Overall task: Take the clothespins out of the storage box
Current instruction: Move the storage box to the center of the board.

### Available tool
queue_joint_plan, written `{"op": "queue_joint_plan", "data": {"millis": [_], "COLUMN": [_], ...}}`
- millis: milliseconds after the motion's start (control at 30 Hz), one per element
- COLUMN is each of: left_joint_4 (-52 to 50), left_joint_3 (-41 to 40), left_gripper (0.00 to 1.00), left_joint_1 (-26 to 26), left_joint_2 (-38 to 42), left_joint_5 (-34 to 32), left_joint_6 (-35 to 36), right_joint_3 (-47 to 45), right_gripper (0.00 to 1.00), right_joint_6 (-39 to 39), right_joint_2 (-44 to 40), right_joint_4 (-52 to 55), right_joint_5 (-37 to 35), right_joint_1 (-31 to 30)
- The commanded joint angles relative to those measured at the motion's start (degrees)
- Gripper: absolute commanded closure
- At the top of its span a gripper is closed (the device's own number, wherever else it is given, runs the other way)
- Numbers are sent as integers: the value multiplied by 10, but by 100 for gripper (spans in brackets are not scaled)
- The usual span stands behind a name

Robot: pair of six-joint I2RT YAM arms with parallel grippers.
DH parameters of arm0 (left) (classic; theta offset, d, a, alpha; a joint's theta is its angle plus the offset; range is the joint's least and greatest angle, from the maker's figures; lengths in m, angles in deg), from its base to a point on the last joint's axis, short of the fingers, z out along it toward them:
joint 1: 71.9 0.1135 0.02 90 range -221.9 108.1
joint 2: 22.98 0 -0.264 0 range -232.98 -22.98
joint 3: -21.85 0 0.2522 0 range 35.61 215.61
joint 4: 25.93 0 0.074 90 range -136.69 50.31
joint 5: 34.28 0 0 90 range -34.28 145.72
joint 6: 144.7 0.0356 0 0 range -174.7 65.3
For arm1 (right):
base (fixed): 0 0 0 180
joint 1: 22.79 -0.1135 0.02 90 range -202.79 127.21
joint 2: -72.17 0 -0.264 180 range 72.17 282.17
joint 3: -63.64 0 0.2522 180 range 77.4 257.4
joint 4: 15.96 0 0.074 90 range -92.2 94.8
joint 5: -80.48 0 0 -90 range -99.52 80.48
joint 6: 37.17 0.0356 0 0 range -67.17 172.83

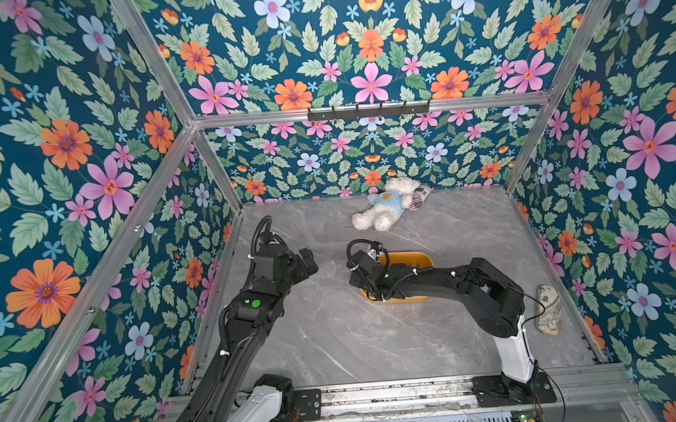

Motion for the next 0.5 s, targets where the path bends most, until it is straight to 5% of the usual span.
{"op": "queue_joint_plan", "data": {"millis": [0, 267, 467], "left_joint_4": [6, 28, 64], "left_joint_3": [-1, -1, -6], "left_gripper": [0, 0, 11], "left_joint_1": [-3, -10, -44], "left_joint_2": [0, -39, -97], "left_joint_5": [17, 74, 70], "left_joint_6": [1, -8, -41], "right_joint_3": [-2, -50, -148], "right_gripper": [43, 27, 25], "right_joint_6": [-14, -76, -106], "right_joint_2": [-25, -113, -183], "right_joint_4": [10, 35, 12], "right_joint_5": [-15, -36, 11], "right_joint_1": [0, 12, 68]}}
